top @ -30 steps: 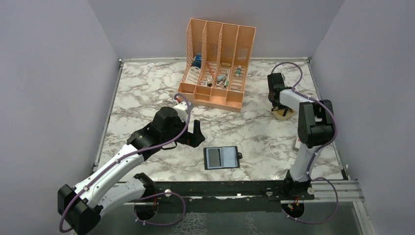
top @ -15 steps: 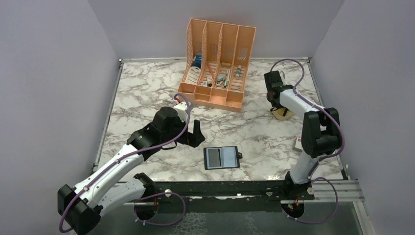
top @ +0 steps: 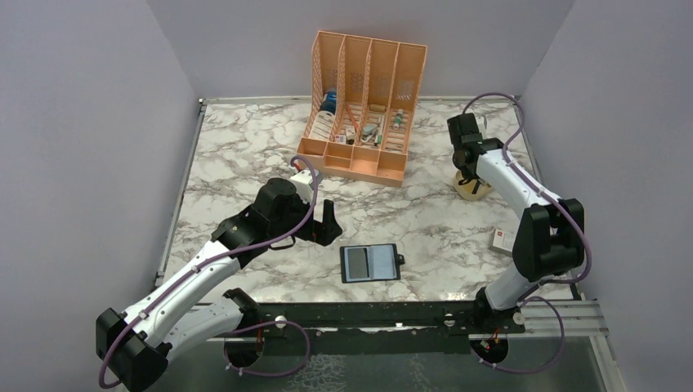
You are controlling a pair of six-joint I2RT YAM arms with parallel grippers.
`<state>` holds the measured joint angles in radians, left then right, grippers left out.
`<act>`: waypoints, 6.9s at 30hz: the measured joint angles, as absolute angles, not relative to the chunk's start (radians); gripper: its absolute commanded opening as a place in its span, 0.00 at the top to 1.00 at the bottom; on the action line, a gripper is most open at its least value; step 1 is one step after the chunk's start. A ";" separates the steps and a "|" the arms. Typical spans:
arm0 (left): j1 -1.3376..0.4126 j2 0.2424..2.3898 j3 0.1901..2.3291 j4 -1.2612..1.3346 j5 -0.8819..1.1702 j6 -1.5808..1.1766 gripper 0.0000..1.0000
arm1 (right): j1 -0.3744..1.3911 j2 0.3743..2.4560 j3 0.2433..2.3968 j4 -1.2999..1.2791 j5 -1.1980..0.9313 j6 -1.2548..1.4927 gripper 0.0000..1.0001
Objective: Put the credit cards into the card holder
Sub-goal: Pick up the credit card from the storage box, then insert the credit card into the card holder.
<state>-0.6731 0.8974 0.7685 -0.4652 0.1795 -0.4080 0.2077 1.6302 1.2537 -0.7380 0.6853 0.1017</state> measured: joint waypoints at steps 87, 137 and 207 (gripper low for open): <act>-0.670 1.215 0.710 -0.023 0.954 0.201 1.00 | 0.954 0.903 0.820 -0.500 -0.121 0.461 0.54; -0.703 1.114 0.552 0.546 0.902 -0.819 0.68 | 0.954 0.685 0.469 0.131 -0.139 0.894 0.99; -0.748 1.306 0.400 0.358 0.467 -0.992 1.00 | 0.954 1.286 0.690 -0.448 0.188 0.747 0.54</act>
